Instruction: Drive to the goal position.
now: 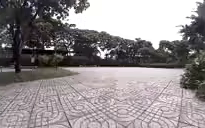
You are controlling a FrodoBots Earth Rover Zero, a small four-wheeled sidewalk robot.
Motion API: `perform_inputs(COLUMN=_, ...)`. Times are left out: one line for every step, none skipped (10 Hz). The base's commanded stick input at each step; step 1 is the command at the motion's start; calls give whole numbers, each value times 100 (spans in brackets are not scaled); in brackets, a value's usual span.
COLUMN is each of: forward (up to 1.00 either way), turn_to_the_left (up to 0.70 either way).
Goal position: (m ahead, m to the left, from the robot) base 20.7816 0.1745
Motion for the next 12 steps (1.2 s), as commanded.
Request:
perform_inputs(forward=100, turn_to_the_left=0)
perform_inputs(forward=100, turn_to_the_left=0)
perform_inputs(forward=100, turn_to_the_left=0)
perform_inputs(forward=100, turn_to_the_left=0)
perform_inputs(forward=100, turn_to_the_left=0)
perform_inputs(forward=100, turn_to_the_left=0)
perform_inputs(forward=100, turn_to_the_left=0)
perform_inputs(forward=100, turn_to_the_left=0)
perform_inputs(forward=100, turn_to_the_left=0)
perform_inputs(forward=100, turn_to_the_left=0)
perform_inputs(forward=100, turn_to_the_left=-9)
perform_inputs(forward=100, turn_to_the_left=-27)
